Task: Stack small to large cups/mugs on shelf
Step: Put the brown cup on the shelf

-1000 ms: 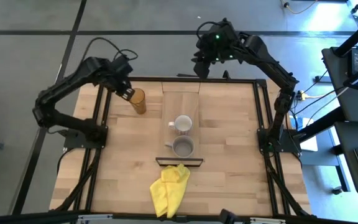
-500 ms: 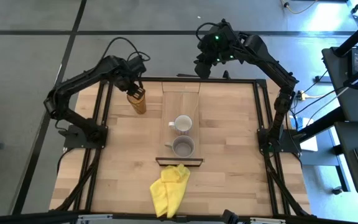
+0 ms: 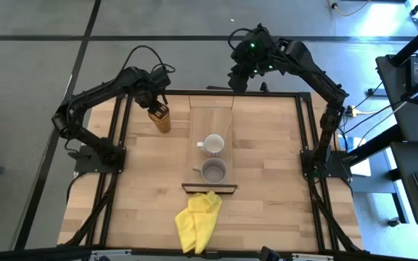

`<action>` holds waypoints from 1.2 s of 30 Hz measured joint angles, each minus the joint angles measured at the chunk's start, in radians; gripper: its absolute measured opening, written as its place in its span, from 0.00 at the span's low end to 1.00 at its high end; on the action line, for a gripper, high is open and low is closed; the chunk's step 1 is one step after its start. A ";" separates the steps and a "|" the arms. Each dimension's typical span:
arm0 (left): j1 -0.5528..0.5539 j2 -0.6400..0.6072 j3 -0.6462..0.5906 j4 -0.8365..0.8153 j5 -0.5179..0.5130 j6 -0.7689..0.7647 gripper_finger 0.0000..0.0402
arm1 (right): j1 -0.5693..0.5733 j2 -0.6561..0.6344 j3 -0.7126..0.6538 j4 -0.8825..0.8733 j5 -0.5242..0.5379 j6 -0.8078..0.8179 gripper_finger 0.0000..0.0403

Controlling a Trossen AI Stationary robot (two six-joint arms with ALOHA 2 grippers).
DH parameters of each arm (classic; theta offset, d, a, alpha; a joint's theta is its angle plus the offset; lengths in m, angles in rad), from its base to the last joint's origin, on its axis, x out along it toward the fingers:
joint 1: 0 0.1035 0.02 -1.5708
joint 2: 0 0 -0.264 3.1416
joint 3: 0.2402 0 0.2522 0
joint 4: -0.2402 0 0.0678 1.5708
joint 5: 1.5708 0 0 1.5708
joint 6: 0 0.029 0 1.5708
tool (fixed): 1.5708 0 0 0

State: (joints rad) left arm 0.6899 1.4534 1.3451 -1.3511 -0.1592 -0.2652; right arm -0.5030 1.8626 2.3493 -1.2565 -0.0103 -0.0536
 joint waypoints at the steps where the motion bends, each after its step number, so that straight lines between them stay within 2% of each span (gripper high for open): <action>1: 0.001 0.000 0.000 0.001 -0.006 0.011 0.32 | 0.000 0.000 0.000 0.000 0.000 0.000 0.30; 6: 0.024 0.000 -0.001 0.028 -0.010 0.050 0.32 | 0.000 0.000 0.000 0.002 0.000 0.000 0.30; 15: 0.079 0.000 -0.004 0.044 0.048 0.097 0.32 | 0.000 0.000 0.000 0.011 0.000 0.000 0.30; 21: 0.094 -0.001 -0.100 0.111 0.122 0.112 0.32 | 0.000 0.000 0.000 0.016 0.000 0.005 0.30; 26: 0.087 0.000 -0.170 0.126 0.125 0.112 0.32 | 0.000 0.000 0.000 0.018 0.000 0.008 0.30; 36: 0.087 0.000 -0.166 0.156 0.124 0.120 0.29 | 0.000 0.000 0.000 0.058 -0.001 0.008 0.30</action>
State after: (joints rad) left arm 0.7765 1.4532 1.1793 -1.1950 -0.0349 -0.1455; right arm -0.5030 1.8629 2.3491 -1.1980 -0.0109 -0.0456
